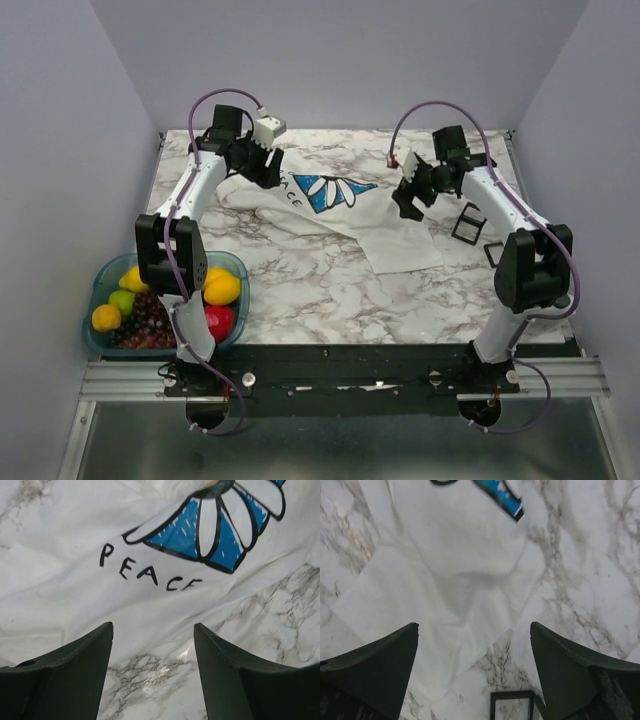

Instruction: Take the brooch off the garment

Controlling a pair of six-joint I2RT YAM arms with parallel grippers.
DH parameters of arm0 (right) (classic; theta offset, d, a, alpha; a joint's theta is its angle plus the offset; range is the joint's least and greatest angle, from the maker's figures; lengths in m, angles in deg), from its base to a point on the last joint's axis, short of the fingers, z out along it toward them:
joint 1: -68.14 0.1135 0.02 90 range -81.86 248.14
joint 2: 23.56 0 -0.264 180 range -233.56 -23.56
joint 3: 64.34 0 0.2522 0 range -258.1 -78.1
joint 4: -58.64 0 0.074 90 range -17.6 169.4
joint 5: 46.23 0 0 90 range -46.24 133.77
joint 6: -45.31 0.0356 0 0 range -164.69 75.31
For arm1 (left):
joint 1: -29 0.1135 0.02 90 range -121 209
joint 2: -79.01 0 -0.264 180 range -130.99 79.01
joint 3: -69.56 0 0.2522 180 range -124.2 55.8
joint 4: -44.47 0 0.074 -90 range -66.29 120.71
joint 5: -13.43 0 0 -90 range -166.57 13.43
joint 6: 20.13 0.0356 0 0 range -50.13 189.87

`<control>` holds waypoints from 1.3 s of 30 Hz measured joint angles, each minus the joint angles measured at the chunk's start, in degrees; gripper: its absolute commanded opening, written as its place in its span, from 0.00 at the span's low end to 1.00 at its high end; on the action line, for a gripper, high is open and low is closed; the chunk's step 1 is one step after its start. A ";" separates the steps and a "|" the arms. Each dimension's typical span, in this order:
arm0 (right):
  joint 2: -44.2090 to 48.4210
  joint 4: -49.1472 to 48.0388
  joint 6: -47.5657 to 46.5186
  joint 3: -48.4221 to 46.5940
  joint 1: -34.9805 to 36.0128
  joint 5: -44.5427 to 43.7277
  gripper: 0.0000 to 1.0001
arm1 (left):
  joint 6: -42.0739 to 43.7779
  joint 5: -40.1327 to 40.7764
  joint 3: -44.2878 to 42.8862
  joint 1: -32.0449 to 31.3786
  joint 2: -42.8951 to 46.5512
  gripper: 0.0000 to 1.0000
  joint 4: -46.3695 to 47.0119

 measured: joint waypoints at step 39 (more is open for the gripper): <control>6.97 -6.86 -31.41 31.91 -0.02 -20.17 0.18 | 16.28 10.93 17.03 -4.28 3.93 0.72 -3.37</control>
